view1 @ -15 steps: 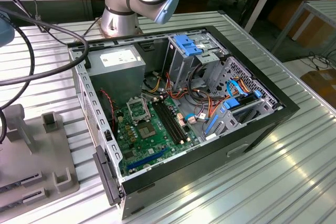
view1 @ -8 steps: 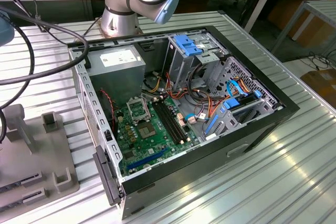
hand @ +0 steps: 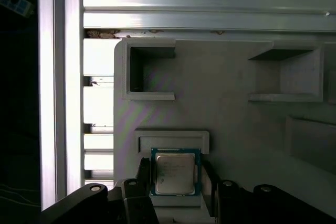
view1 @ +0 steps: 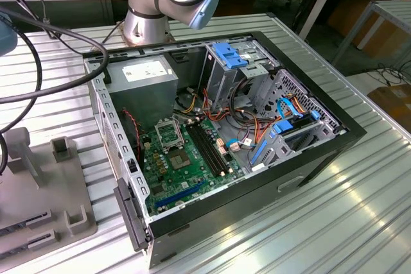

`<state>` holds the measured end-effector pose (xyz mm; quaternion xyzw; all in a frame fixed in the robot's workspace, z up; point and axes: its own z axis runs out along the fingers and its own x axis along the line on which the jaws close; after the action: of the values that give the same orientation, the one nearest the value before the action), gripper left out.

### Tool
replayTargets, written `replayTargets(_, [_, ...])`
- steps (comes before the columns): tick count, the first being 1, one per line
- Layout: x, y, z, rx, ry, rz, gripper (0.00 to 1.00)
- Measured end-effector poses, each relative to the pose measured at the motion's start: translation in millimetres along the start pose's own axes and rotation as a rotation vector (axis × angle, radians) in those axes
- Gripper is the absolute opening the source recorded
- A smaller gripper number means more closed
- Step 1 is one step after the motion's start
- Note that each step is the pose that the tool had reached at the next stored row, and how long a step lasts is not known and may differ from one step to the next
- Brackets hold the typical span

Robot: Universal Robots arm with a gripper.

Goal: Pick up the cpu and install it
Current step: 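Pick up the cpu and move it towards the insertion slot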

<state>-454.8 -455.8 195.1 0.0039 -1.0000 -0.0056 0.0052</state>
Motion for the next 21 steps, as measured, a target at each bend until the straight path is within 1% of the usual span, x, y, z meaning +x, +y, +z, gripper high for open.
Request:
replayTargets(7, [0.0, 0.0, 2.2, 0.0000, 0.0000, 0.000, 0.51])
replayTargets(12, [0.0, 0.0, 2.5, 0.0000, 0.0000, 0.000, 0.51])
replayTargets(13, [0.0, 0.0, 2.5, 0.0000, 0.0000, 0.000, 0.49])
replayTargets(15, [0.0, 0.0, 2.5, 0.0000, 0.0001, 0.000, 0.49])
replayTargets(16, [0.0, 0.0, 2.5, 0.0000, 0.0000, 0.000, 0.47])
replayTargets(21, [-0.1, 0.0, 1.9, -0.0003, -0.0004, 0.000, 0.47])
